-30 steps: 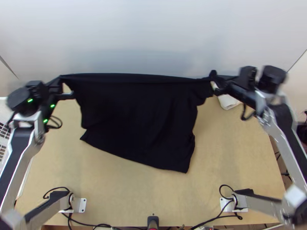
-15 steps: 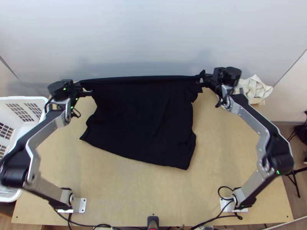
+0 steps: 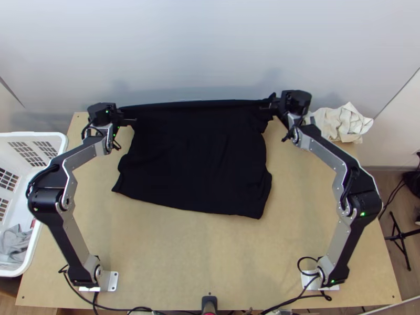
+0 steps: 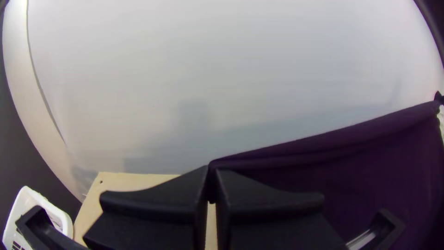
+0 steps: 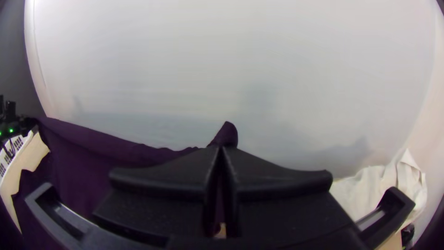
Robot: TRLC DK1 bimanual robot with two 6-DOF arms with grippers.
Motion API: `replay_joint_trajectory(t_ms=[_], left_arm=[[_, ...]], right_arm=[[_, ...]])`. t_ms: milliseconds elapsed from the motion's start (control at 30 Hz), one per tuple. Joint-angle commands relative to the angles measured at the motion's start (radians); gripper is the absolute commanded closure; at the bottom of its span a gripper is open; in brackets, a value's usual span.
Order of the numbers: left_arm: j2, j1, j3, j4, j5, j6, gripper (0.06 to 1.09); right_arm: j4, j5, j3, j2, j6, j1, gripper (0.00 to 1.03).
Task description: Fold the t-shirt
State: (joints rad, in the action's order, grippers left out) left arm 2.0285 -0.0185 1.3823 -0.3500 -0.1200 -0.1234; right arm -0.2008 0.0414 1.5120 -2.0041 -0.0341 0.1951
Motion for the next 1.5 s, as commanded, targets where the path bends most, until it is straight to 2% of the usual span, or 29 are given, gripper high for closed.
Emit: replay_joint_trajectory(t_ms=[0,367,633,800,900,933,967,1000,1033,1067,1100,1167,1267,1400,1467], left_arm=[[0.032,0.017,-0.037,0.003,-0.024,-0.09,1.05],[0.021,-0.012,-0.121,0.005,-0.036,-0.17,1.05],[-0.019,0.005,-0.224,0.011,-0.036,-0.185,1.05],[-0.102,0.042,-0.313,0.029,-0.035,-0.185,1.05],[-0.159,0.081,-0.347,0.098,-0.032,-0.205,1.04],[-0.172,0.089,-0.342,0.135,-0.02,-0.205,0.95],[-0.182,0.089,-0.335,0.157,-0.012,-0.203,0.76],[-0.188,0.086,-0.322,0.183,-0.007,-0.191,0.53],[-0.198,0.077,-0.304,0.221,0.013,-0.174,0.32],[-0.202,0.061,-0.278,0.261,0.048,-0.153,0.16],[-0.206,0.046,-0.238,0.33,0.079,-0.136,0.1],[-0.22,0.015,-0.154,0.496,0.126,-0.104,0.1],[-0.292,-0.026,-0.127,0.594,0.149,-0.096,0.1],[-0.432,-0.063,-0.166,0.78,0.16,-0.157,0.11],[-0.513,-0.097,-0.207,0.867,0.206,-0.193,0.11]], right_arm=[[0.02,0.103,-0.139,0.103,0.062,0.098,1.0],[0.139,0.216,-0.412,0.3,0.063,0.259,1.0],[0.233,0.229,-0.513,0.331,0.063,0.276,1.0],[0.23,0.229,-0.564,0.332,0.063,0.254,1.0],[0.204,0.227,-0.584,0.341,0.046,0.248,1.0],[0.176,0.227,-0.589,0.346,0.042,0.245,1.0],[0.159,0.224,-0.589,0.349,0.039,0.244,1.0],[0.158,0.224,-0.589,0.358,0.036,0.245,0.88],[0.158,0.224,-0.589,0.375,0.014,0.247,0.58],[0.166,0.222,-0.59,0.4,0.0,0.25,0.23],[0.167,0.216,-0.595,0.433,-0.013,0.251,0.04],[0.204,0.17,-0.599,0.507,-0.03,0.25,0.03],[0.282,0.141,-0.635,0.648,-0.047,0.264,0.03],[0.426,0.057,-0.707,0.815,-0.136,0.27,0.03],[0.503,0.034,-0.734,0.886,-0.156,0.285,0.04]])
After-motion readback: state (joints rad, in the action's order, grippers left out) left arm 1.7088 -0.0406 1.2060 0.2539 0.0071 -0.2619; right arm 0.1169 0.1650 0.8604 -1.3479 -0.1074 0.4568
